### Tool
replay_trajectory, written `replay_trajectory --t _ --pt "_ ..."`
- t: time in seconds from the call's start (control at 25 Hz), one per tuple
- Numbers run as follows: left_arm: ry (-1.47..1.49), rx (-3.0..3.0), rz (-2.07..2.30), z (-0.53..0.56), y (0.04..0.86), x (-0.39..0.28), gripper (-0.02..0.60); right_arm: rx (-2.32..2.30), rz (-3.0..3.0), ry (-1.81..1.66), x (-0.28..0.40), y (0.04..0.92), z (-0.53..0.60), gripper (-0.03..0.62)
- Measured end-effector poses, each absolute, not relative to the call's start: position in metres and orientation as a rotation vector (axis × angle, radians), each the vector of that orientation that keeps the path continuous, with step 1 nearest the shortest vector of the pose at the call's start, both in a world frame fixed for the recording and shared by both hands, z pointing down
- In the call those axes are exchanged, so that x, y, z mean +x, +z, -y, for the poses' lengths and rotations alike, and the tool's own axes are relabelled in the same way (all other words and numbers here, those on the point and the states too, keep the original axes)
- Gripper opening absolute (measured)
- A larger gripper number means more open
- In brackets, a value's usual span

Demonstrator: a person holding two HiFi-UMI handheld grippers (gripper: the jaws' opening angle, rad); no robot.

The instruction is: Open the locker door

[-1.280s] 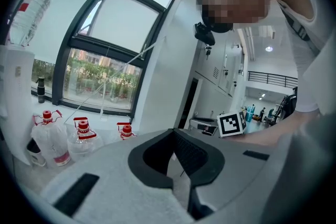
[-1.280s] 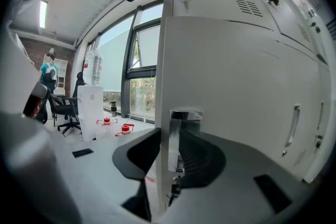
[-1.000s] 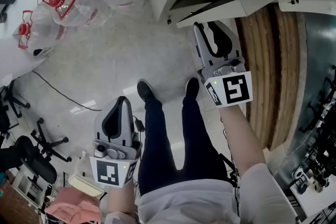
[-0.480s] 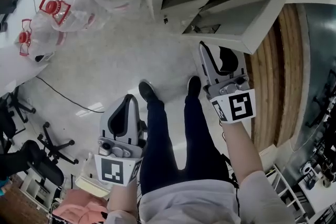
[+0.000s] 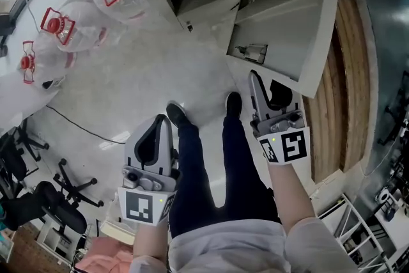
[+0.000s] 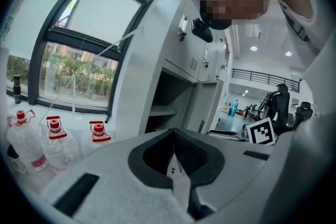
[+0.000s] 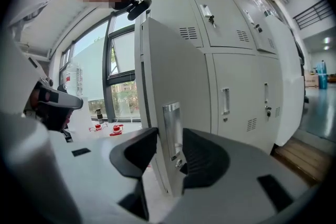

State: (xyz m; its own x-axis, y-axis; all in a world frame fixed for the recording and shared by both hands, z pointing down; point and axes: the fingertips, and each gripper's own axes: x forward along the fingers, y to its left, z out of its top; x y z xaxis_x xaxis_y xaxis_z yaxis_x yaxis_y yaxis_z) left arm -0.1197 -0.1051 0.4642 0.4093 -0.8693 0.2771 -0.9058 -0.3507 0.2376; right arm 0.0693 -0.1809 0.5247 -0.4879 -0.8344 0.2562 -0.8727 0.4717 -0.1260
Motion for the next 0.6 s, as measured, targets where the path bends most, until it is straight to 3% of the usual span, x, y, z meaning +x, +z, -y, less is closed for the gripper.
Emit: replay_trajectory --t 0.32,0.6 --pt "0.178 2.376 1.435 0.119 0.467 -0.074 0.003 1.605 2.485 0.37 0.126 0.528 0.174 0.143" --pt "0.193 2.382 1.351 0.129 0.476 -0.035 0.003 1.814 2.361 0.373 0.189 0.529 0.181 0.057"
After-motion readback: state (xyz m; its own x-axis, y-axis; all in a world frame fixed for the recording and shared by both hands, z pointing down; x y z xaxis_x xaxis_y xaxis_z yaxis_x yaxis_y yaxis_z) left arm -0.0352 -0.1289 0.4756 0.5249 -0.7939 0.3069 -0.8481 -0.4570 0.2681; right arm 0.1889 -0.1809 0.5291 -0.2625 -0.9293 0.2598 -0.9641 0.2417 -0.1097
